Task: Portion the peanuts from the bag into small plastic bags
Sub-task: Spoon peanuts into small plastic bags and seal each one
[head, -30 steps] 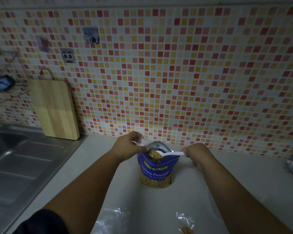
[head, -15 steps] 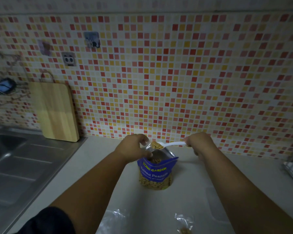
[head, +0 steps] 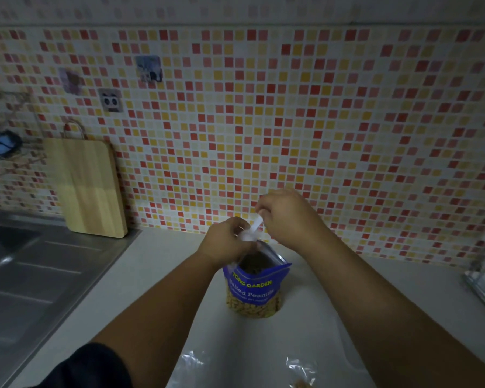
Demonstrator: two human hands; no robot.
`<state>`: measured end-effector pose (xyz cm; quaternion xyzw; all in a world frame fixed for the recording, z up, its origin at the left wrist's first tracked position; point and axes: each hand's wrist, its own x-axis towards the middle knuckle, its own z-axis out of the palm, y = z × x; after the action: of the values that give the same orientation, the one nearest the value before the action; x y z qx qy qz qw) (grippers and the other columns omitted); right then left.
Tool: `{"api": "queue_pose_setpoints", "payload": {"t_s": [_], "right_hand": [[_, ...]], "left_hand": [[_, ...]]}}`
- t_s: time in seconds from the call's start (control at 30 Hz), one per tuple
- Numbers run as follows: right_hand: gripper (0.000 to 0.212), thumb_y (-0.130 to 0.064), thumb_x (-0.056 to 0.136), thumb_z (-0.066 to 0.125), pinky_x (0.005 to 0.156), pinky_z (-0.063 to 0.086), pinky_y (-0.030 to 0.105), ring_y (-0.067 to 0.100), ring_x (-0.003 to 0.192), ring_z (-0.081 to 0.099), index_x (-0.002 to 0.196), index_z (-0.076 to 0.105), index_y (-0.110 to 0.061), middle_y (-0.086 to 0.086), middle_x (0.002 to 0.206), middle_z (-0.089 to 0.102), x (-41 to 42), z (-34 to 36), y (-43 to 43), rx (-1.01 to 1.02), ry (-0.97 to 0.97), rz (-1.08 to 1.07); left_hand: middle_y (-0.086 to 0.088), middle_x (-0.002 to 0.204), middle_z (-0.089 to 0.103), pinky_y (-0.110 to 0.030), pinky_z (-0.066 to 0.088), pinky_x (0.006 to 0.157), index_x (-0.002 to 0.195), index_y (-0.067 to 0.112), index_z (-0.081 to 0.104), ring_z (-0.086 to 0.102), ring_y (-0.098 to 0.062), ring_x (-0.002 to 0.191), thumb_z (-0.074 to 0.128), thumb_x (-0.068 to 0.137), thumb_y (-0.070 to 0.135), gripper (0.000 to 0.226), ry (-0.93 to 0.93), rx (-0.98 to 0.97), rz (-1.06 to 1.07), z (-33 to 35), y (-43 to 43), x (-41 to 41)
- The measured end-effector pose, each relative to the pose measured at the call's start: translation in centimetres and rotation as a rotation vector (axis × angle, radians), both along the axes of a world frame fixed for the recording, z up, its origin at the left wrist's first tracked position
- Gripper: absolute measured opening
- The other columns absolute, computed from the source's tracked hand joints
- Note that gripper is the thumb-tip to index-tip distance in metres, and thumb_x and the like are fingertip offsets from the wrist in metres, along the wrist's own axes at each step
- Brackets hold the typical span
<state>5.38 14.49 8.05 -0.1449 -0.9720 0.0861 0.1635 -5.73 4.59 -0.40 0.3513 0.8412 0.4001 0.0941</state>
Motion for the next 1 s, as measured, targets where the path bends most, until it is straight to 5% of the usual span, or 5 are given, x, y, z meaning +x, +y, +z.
{"api": "queue_pose_setpoints", "payload": {"t_s": [0.23,0.33,0.6,0.8,1.0], "right_hand": [[0.024,-0.007,0.091,0.045,0.07,0.048,0.031,0.026,0.086,0.059,0.099,0.068,-0.007,0.009,0.096,0.063,0.9,0.1,2.4,-0.177,0.424,-0.223],[0.024,-0.007,0.091,0.046,0.062,0.045,0.027,0.021,0.073,0.058,0.098,0.069,-0.01,0.009,0.093,0.064,0.4,-2.6,3.1,-0.304,0.163,-0.306],[0.026,-0.018,0.087,0.057,0.082,0.048,0.03,0.024,0.105,0.054,0.111,0.067,-0.022,0.007,0.113,0.06,-1.7,-9.6,1.9,-0.101,-0.302,-0.265],[0.028,-0.026,0.091,0.051,0.056,0.042,0.024,0.023,0.082,0.062,0.105,0.069,-0.011,0.008,0.099,0.067,-3.1,-10.5,1.5,-0.529,-0.285,-0.478],[0.031,-0.033,0.09,0.054,0.045,0.032,0.021,0.021,0.062,0.053,0.087,0.067,-0.005,0.006,0.068,0.055,-3.0,-10.3,2.3,-0.578,-0.251,-0.525]], "left_hand": [[0.003,0.096,0.065,-0.014,0.045,0.062,0.107,0.019,0.062,0.062,-0.013,0.088,0.079,0.071,0.033,0.042,-0.097,0.079,0.063,-0.3,-1.1,-1.3],[0.001,0.095,0.066,-0.015,0.046,0.062,0.106,0.018,0.062,0.061,-0.013,0.085,0.078,0.073,0.03,0.038,-0.094,0.07,0.091,-0.5,-1.7,-1.8],[0.005,0.096,0.065,-0.029,0.056,0.075,0.103,0.025,0.059,0.062,-0.009,0.084,0.08,0.067,0.037,0.043,-0.108,-0.02,0.068,-1.5,-1.9,-2.4],[0.002,0.103,0.065,-0.029,0.056,0.076,0.107,0.022,0.059,0.063,-0.014,0.09,0.08,0.068,0.034,0.046,-0.112,-0.018,0.063,-1.6,-1.9,-2.2],[0.003,0.103,0.065,-0.023,0.054,0.069,0.109,0.023,0.059,0.062,-0.013,0.092,0.08,0.069,0.036,0.047,-0.119,-0.017,0.047,-1.4,-2.0,-2.2]]}}
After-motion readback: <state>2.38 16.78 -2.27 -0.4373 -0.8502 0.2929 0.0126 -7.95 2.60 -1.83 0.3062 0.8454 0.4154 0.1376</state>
